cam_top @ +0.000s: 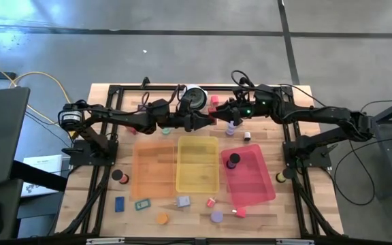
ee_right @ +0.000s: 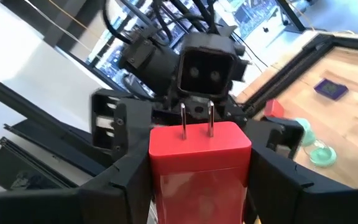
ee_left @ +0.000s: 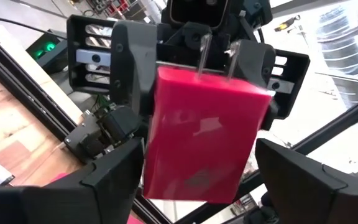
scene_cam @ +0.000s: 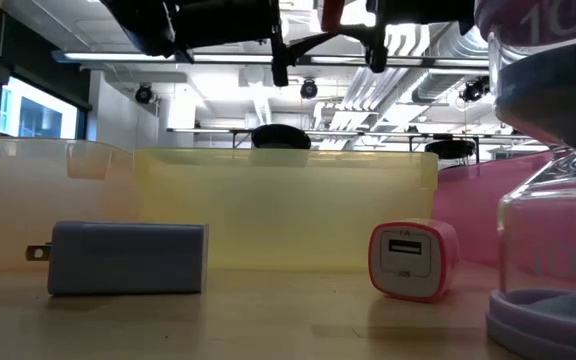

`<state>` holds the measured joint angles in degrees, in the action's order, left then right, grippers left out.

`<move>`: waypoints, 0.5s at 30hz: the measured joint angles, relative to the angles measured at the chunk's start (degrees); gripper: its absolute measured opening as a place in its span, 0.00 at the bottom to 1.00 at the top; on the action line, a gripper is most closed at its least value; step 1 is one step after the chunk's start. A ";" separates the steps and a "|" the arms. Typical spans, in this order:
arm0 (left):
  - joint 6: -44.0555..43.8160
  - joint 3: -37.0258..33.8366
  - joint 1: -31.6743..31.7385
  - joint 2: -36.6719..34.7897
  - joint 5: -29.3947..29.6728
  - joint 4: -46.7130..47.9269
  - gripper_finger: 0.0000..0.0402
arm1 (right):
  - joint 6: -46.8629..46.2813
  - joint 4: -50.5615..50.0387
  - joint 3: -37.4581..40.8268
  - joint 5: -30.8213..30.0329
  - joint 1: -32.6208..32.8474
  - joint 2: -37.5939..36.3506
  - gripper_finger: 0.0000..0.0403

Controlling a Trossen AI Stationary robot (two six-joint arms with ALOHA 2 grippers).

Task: Pick & Place Office items
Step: Put the red charger adaptor into the orange bin

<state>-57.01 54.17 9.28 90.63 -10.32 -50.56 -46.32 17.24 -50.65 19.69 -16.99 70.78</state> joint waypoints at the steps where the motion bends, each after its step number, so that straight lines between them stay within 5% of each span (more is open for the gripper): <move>1: 0.00 0.00 0.04 0.00 0.11 0.08 0.73 | 0.01 -0.42 -0.02 -0.01 0.00 0.00 0.50; 15: -0.26 -0.02 0.04 0.00 0.41 0.87 0.63 | 0.93 -0.64 -0.02 -0.05 -0.04 0.00 0.50</move>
<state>-57.28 54.15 9.32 90.63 -9.91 -49.69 -45.38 16.60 -50.68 19.64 -17.04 70.78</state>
